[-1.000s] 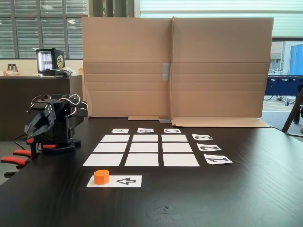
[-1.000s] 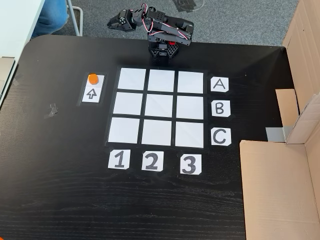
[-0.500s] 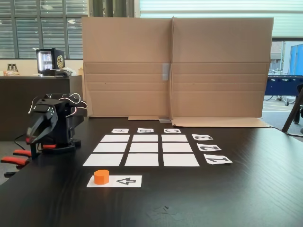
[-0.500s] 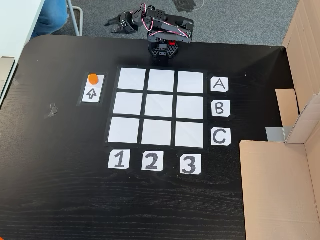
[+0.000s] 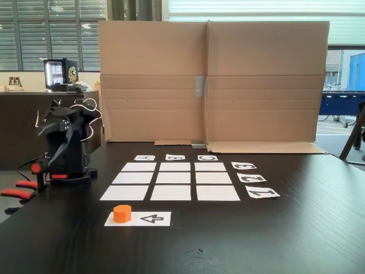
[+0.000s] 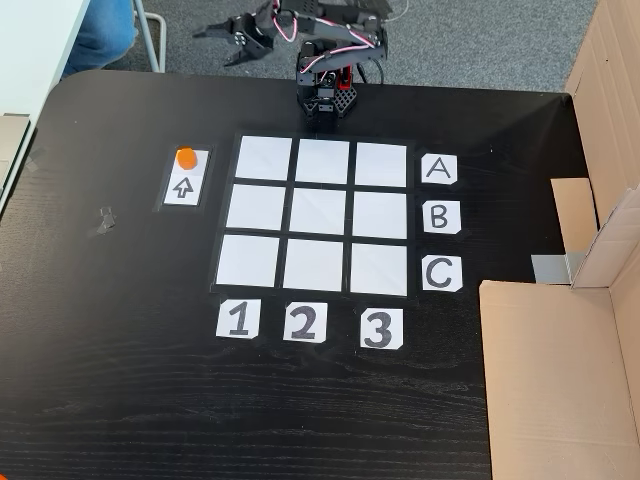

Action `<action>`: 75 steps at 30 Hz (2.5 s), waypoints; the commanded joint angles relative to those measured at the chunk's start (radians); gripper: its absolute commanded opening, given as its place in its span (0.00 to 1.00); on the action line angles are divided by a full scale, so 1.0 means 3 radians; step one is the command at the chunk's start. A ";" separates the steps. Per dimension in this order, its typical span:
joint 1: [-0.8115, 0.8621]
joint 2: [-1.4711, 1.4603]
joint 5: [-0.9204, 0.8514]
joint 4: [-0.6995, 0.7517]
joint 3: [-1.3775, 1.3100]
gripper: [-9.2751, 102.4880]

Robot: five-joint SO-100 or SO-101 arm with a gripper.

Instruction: Pick up the round, orange token and place it in the grid on square B3.

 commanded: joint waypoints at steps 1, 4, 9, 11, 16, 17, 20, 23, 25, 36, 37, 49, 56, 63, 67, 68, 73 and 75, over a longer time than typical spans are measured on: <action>-0.0102 -0.0670 0.0031 0.0153 -0.0675 0.53; -0.0184 -0.1243 0.0031 0.0373 -0.1227 0.55; -0.0307 -0.2076 0.0005 0.0854 -0.2091 0.59; -0.0363 -0.2362 -0.0020 0.1028 -0.2367 0.60; -0.0552 -0.2909 -0.0118 0.1314 -0.2787 0.60; -0.0598 -0.2986 -0.0138 0.1324 -0.2807 0.60; -0.0690 -0.3221 -0.0205 0.1329 -0.2858 0.61; -0.0741 -0.3467 -0.0286 0.1329 -0.2986 0.62; -0.0757 -0.3646 -0.0291 0.1329 -0.3145 0.63; -0.0936 -0.4418 -0.0608 0.1329 -0.3748 0.66; -0.0951 -0.4474 -0.0624 0.1329 -0.3789 0.66; -0.1186 -0.5062 -0.1263 0.1452 -0.4259 0.68; -0.1345 -0.5287 -0.1570 0.1483 -0.4449 0.69; -0.1468 -0.5599 -0.1565 0.1483 -0.4714 0.69; -0.1544 -0.5727 -0.1560 0.1483 -0.4827 0.69; -0.1565 -0.5747 -0.1560 0.1483 -0.4837 0.69; -0.1652 -0.5844 -0.1524 0.1452 -0.4904 0.69; -0.1677 -0.5885 -0.1508 0.1447 -0.4929 0.69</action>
